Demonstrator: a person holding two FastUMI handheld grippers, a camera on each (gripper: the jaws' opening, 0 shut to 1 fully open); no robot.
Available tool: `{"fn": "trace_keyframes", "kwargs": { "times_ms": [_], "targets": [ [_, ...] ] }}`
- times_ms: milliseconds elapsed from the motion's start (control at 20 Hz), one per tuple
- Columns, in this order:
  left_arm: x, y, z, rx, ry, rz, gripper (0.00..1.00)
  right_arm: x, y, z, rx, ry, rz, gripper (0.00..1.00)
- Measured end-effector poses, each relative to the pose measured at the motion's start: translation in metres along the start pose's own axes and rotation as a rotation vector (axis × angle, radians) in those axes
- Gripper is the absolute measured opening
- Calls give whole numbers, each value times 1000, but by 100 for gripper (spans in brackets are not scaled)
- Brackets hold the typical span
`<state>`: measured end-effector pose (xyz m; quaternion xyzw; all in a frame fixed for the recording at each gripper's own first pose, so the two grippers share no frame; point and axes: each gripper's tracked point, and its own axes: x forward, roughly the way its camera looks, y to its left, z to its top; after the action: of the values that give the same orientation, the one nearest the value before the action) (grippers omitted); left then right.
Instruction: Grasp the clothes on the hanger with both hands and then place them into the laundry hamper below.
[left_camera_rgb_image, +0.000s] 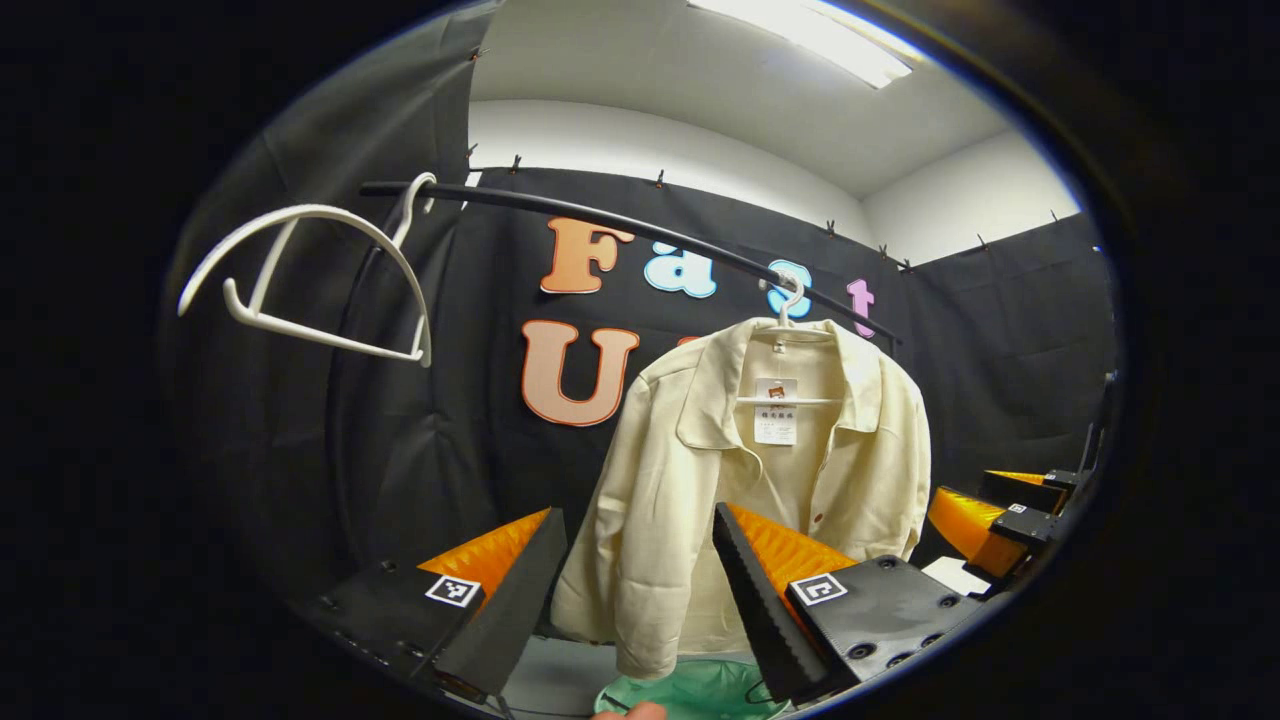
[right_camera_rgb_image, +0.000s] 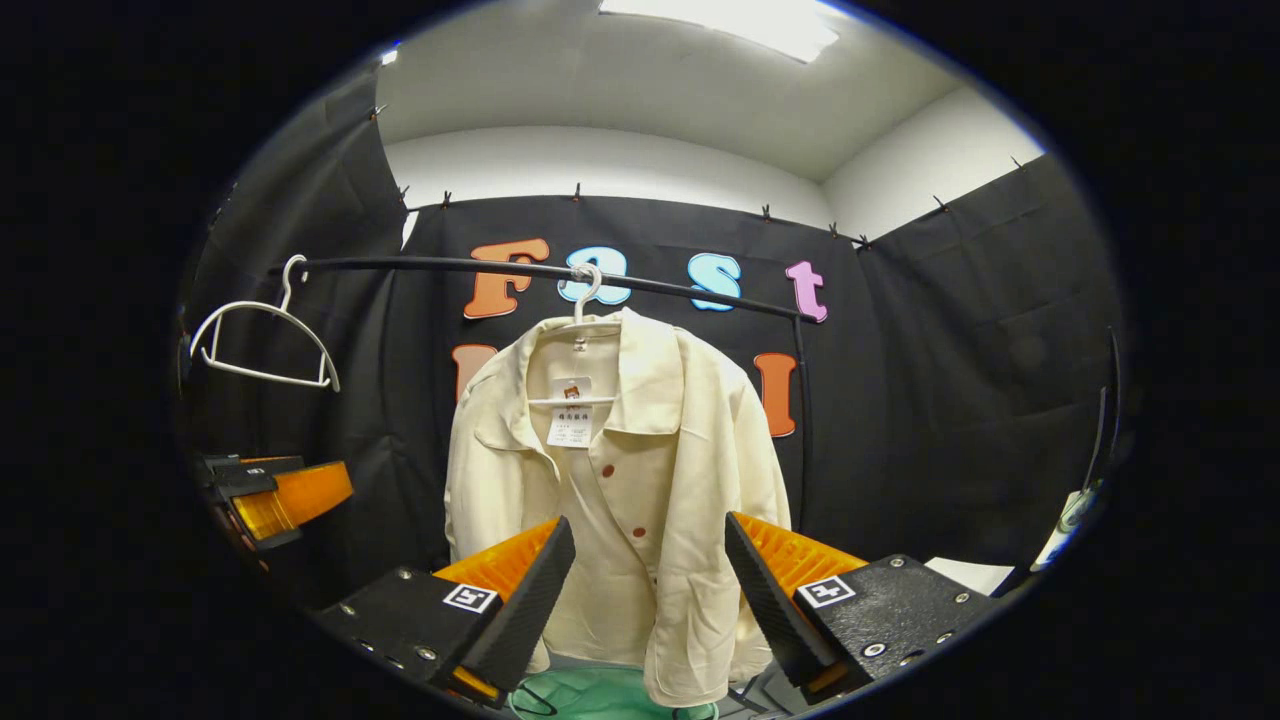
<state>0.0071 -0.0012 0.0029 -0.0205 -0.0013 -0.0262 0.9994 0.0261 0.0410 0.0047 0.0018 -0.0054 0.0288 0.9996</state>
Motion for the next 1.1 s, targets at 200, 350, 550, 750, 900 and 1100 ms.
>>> {"fn": "trace_keyframes", "kwargs": {
  "times_ms": [200, 350, 550, 750, 900, 1100],
  "targets": [
    [7, 0, -5, -52, 15, -16, 96, 43, 18, -1, -23, -7, 8, 93],
    [9, 7, -10, -48, 28, -3, 100, 88, 30, -10, -43, -7, 0, 93],
    [9, 23, -14, -42, 37, 27, 100, 148, 36, -23, -78, -7, -53, 93],
    [7, 29, -17, -28, 39, 41, 100, 187, 9, -43, -158, 3, -164, 87],
    [11, 27, -22, -12, 47, 37, 97, 197, -16, -53, -154, 33, -197, 93],
    [28, 2, -26, -7, 44, -26, 96, 193, -47, -42, -180, 4, -220, 66]
  ]
}}
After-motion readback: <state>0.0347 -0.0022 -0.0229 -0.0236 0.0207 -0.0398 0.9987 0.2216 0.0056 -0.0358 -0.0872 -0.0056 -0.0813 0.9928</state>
